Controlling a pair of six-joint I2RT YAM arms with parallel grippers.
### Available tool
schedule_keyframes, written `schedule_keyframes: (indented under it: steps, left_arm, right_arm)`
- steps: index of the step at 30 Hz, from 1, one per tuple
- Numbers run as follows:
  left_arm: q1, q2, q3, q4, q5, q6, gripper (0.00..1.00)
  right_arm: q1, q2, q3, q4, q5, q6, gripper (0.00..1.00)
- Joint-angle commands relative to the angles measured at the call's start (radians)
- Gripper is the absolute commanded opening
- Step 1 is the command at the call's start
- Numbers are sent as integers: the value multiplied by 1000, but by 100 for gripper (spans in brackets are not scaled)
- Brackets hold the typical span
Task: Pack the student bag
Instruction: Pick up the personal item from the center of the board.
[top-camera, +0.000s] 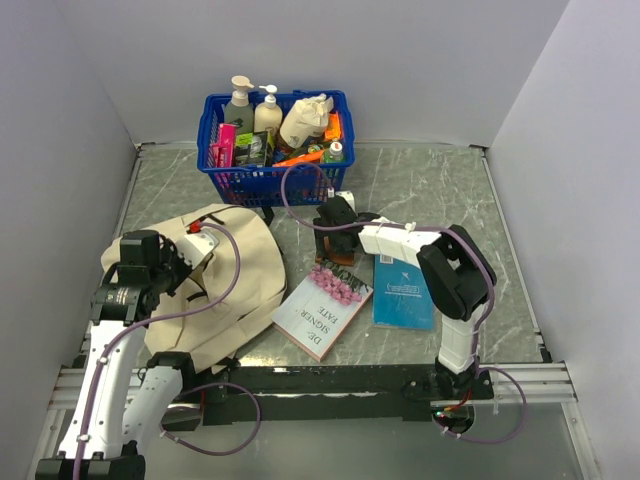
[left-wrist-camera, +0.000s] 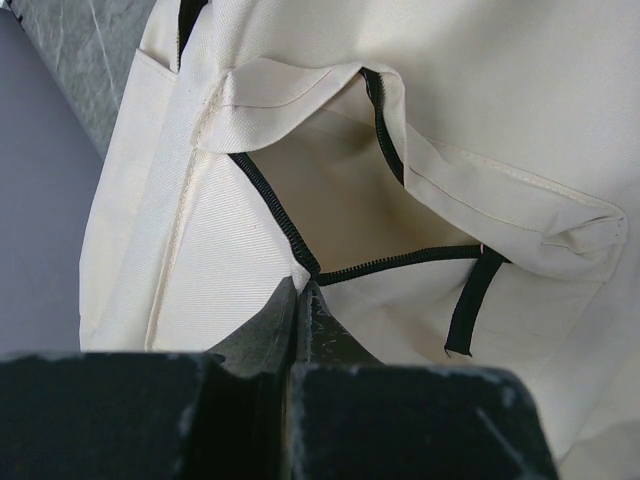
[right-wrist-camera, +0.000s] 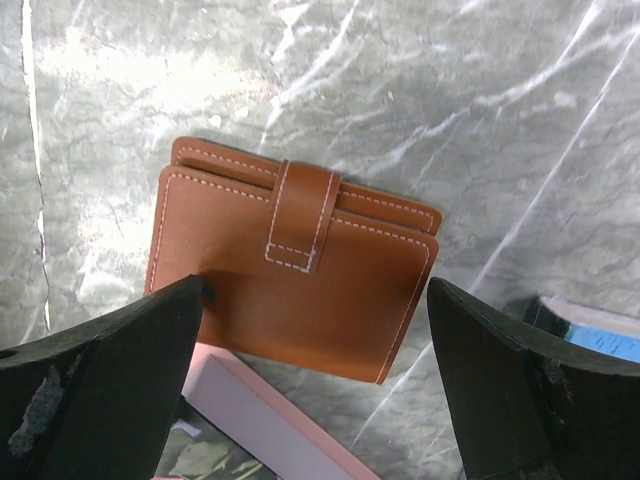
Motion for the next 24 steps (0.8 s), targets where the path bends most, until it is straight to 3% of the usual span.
schedule_keyframes:
  steps: [1, 6, 9, 10, 14, 21, 24]
  left_arm:
    - [-9, -6, 51, 2, 39, -12, 1]
    - [-11, -9, 50, -4, 37, -12, 1]
    - [-12, -11, 48, -6, 37, -13, 1]
    - [-14, -9, 48, -3, 37, -15, 1]
    - [-14, -8, 48, -1, 40, -16, 1]
    - [-17, 1, 59, 11, 80, -29, 1]
    - [-20, 9, 67, 34, 135, -32, 1]
  right_arm:
    - [-12, -52, -23, 26, -13, 56, 100]
    - [-28, -52, -60, 50, -6, 115, 95]
    - [-51, -80, -110, 93, -32, 150, 74]
    - [-57, -91, -136, 102, -32, 156, 55]
    - [-66, -132, -165, 119, -30, 170, 23]
    - [-86, -190, -192, 154, -53, 170, 0]
    - [-100, -247, -179, 161, -94, 165, 0]
